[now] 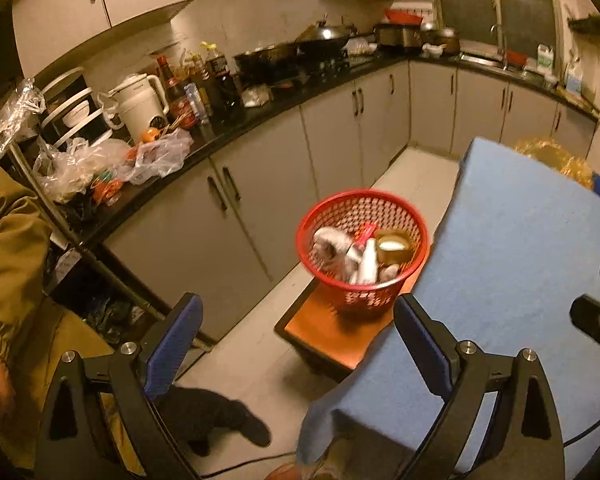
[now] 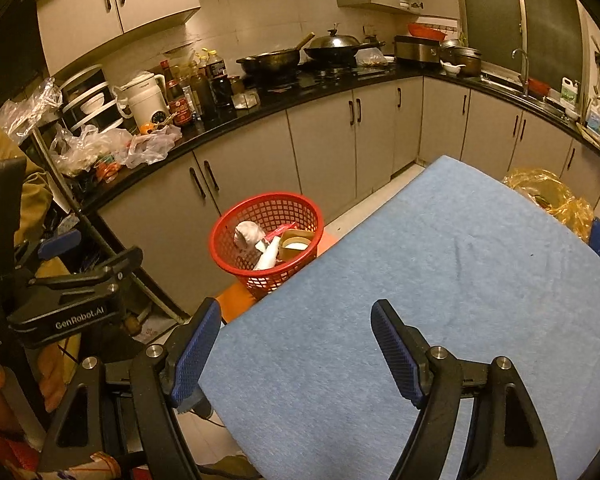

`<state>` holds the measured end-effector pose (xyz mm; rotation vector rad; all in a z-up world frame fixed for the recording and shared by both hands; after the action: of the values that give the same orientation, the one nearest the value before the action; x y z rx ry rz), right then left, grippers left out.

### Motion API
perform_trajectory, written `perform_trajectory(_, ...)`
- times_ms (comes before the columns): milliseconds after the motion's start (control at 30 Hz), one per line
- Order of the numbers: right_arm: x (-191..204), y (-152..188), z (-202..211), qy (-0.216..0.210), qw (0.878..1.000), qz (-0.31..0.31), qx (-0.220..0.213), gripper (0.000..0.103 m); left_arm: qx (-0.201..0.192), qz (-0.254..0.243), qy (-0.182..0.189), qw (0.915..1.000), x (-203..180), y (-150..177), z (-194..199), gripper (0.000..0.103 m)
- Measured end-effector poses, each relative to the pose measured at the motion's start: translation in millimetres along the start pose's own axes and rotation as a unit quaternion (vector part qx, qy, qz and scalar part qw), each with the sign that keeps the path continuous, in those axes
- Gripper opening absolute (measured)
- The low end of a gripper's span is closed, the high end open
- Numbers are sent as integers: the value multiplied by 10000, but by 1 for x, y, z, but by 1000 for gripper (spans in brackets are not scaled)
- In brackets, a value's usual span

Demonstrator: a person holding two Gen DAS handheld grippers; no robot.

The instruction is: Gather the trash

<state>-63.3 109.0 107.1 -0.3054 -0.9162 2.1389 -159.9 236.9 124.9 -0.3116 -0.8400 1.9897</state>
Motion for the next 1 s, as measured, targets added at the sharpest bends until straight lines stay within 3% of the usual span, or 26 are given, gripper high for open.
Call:
perform_trajectory(400,17,-1,-17,-74,9997,105,207,81,158,-257,-627,9976,20,16,7,96)
perform_trajectory(733,42,-9,-23,-203,9989,390,174,81,108,5,-674,9977,43,19,12,95)
perform_trajectory(1000,44,-10,-13,-174,9989,445,28,82,71,50,-541,9985,41,19,17,95)
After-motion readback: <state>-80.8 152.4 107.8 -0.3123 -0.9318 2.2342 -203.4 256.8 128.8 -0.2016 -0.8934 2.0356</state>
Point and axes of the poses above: each gripper's, at about its wrist camera, not at the fingertips, and z roughly against the way its jaws point, x to its left, y to its underside, the point moved 10 cm from there along -z, roughly the way its jaws point, and after that the axes turned 8 degrees about y, right-handed, at the moved point
